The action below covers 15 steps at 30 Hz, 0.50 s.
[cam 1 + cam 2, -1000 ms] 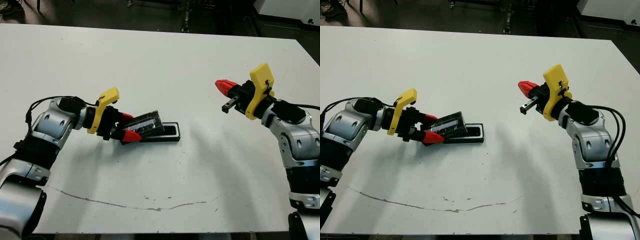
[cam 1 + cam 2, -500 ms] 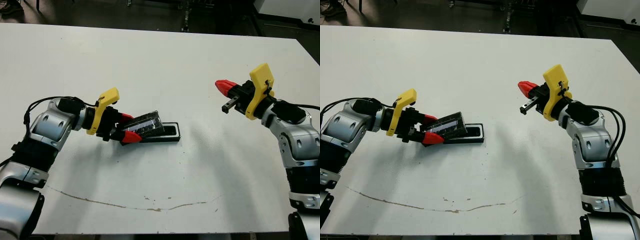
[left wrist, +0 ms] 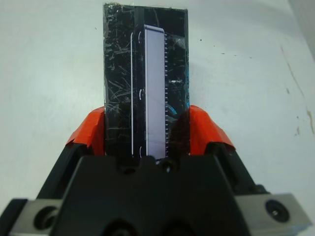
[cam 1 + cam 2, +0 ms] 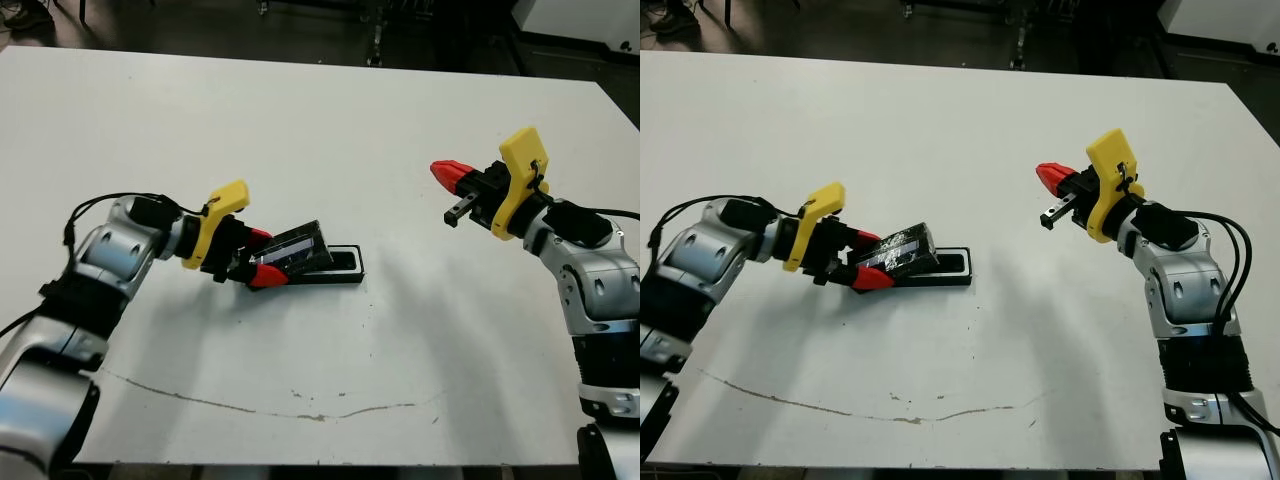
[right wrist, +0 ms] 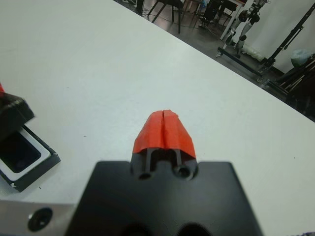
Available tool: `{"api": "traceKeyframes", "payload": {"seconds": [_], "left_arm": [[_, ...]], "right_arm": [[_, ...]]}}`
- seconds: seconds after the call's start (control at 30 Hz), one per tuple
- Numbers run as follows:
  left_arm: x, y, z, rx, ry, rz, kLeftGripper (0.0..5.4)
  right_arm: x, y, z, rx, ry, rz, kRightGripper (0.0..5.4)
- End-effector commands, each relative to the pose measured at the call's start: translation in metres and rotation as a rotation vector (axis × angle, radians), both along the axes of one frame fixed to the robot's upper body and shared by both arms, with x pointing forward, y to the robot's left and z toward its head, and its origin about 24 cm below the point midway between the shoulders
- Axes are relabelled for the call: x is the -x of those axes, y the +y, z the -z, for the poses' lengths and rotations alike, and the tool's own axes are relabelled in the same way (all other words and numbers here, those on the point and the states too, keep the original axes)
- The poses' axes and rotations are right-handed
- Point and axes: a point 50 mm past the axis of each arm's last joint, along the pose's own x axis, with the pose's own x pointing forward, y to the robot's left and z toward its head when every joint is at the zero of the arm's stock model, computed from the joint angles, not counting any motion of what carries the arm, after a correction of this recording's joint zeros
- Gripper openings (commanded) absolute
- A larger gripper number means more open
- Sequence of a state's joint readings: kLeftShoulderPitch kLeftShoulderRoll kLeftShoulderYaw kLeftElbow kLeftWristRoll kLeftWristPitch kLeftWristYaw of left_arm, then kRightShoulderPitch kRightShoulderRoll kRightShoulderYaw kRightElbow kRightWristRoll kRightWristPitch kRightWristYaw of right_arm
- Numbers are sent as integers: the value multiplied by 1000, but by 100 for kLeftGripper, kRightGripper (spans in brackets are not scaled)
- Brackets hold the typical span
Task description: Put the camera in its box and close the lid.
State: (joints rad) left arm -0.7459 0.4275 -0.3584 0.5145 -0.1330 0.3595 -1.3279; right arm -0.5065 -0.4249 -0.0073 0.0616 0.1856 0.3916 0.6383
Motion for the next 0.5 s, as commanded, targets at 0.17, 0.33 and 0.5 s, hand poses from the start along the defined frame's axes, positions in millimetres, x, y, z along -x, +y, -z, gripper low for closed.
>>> {"api": "traceKeyframes", "payload": {"seconds": [0.17, 0.33, 0.5], "left_arm": [[8, -18, 26, -18, 76, 89, 316], [6, -19, 25, -27, 65, 102, 316], [5, -21, 23, -19, 52, 122, 316]], "right_arm": [[3, -5, 1, 17, 8, 8, 0], [3, -5, 1, 2, 21, 15, 0], [4, -5, 0, 14, 9, 7, 0]]}}
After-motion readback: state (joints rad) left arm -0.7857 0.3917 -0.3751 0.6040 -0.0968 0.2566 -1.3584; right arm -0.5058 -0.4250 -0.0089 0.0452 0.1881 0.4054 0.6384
